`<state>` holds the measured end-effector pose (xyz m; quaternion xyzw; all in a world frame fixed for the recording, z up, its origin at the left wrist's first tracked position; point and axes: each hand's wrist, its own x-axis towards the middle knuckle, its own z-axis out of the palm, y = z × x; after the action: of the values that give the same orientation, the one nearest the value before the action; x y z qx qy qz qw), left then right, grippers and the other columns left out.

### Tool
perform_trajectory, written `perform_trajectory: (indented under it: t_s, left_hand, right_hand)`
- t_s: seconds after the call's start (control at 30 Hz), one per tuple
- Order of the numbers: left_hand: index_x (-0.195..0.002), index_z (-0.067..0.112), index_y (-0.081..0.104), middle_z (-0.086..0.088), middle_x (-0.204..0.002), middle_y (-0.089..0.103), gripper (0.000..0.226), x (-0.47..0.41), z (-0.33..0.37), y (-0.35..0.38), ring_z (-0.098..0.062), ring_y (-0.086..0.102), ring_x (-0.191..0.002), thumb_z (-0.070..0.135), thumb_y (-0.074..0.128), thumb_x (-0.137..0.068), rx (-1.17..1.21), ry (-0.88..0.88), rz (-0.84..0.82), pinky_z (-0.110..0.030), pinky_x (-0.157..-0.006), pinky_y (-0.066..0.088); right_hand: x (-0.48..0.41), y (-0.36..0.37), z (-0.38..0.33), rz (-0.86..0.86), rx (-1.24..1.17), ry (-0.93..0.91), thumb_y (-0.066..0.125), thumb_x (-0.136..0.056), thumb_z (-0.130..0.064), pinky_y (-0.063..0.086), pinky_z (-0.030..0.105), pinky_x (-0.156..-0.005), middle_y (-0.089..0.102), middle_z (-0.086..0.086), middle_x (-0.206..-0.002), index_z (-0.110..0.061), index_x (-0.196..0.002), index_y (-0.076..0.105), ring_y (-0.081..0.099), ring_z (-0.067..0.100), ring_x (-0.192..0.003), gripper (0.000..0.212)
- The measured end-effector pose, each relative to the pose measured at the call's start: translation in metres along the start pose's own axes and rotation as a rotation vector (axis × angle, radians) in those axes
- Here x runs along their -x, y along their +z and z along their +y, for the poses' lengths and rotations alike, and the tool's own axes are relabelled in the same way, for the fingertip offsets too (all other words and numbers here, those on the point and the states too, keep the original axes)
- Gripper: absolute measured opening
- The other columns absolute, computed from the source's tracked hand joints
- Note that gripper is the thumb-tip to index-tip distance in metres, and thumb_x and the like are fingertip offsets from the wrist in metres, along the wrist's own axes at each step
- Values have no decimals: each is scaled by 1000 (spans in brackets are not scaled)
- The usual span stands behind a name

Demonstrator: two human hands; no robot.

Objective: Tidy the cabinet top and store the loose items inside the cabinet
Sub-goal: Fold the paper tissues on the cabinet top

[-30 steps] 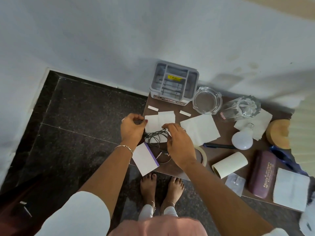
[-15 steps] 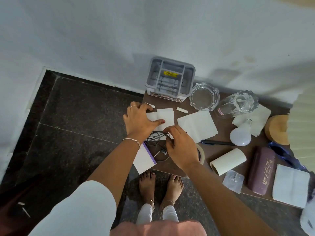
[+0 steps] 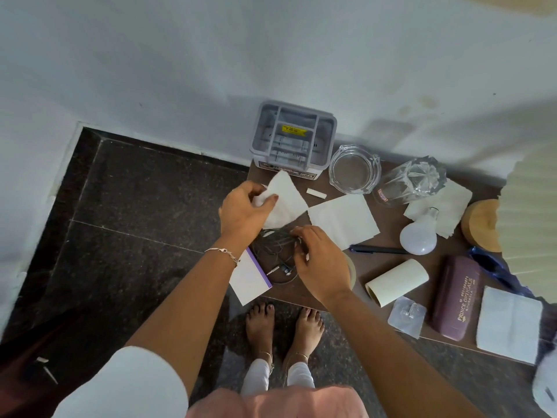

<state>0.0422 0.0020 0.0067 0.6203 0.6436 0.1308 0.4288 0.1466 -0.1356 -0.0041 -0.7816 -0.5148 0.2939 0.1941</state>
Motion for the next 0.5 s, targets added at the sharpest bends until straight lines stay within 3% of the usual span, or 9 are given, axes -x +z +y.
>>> perform_trajectory:
  t_s: [0.13,0.3,0.43,0.5]
  left_hand:
    - [-99,15,60,-7,-102,70,25,6,5,-18,-20,67,-95,26,75,-81,292,-112,7,-32,-73,59]
    - [-107,16,57,4,-101,67,28,18,19,-36,-12,66,-93,22,72,-84,493,-177,-31,-20,-65,56]
    - [-117,13,58,3,-108,69,37,29,30,-47,-11,67,-94,19,73,-83,683,-249,-88,-23,-67,58]
    - [-117,14,58,1,-110,69,38,36,33,-49,-15,68,-98,18,73,-82,739,-280,-128,-31,-76,59]
  right_hand:
    - [-1,1,4,-12,-19,21,57,-89,-14,53,27,-83,60,-3,-119,-19,-117,60,60,15,-99,29]
    - [1,-8,-3,-12,-95,45,56,-84,-27,43,24,-93,57,-2,-124,-18,-124,55,52,16,-113,40]
    - [7,-20,-23,186,-377,104,41,-83,-20,31,26,-108,46,-3,-139,-16,-139,41,41,9,-128,56]
    - [4,-26,-37,267,-663,256,39,-88,-26,32,24,-109,48,-10,-136,-20,-138,42,44,3,-126,51]
